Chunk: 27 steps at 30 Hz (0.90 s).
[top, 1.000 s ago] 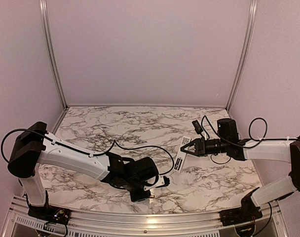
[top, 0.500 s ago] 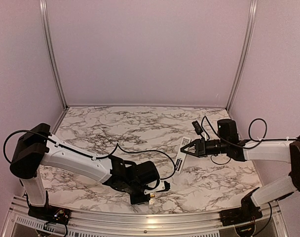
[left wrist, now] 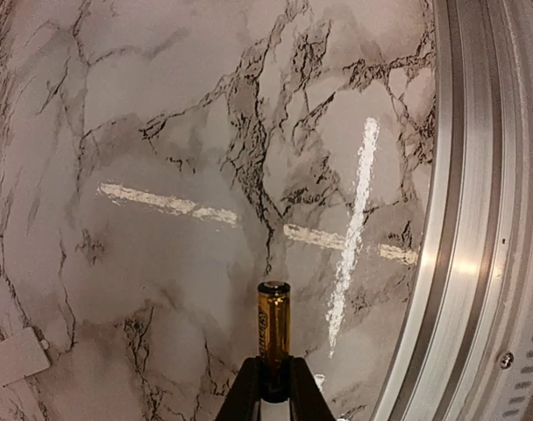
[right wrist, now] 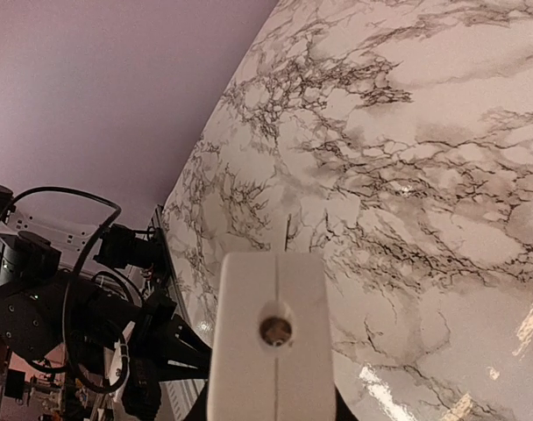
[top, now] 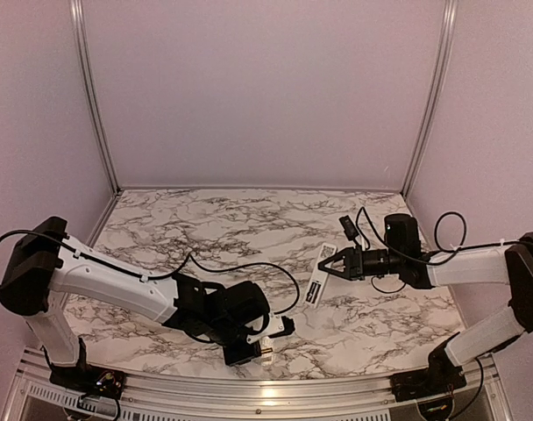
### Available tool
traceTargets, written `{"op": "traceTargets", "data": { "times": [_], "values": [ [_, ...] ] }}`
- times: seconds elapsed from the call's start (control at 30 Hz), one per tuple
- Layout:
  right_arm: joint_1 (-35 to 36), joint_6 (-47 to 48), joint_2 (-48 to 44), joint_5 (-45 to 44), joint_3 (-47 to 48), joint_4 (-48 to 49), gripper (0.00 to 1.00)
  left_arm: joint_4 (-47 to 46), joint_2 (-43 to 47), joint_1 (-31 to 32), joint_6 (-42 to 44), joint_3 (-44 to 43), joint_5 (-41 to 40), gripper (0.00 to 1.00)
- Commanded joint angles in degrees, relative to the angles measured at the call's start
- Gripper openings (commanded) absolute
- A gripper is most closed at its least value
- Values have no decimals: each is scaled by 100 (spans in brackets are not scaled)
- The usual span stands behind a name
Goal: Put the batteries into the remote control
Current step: Pick up the battery from the center of the board, then place the battery in the battery compartment.
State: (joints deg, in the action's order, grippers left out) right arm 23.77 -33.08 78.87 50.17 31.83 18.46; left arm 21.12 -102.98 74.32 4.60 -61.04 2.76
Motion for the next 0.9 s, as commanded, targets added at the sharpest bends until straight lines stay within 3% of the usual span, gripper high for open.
{"op": "traceTargets", "data": {
  "times": [0.0,0.17,0.4,0.6,0.87],
  "values": [
    [51,-496,153,268,-131,1021,0,-666,786,-251,-760,234,557,0],
    [388,-774,258,128,-151,1536,0,-1082,1356,-559,-1715,288,603,0],
    [777,-1305,523,-282,-83,2138,0,-1307,1501,-717,-2777,22,608,0],
    [919,-1908,821,-574,-198,2847,0,-728,1250,-733,-3230,-441,108,0],
    [1027,-2256,985,-825,-302,3199,0,-277,908,-805,-3484,-769,92,0]
  ]
}}
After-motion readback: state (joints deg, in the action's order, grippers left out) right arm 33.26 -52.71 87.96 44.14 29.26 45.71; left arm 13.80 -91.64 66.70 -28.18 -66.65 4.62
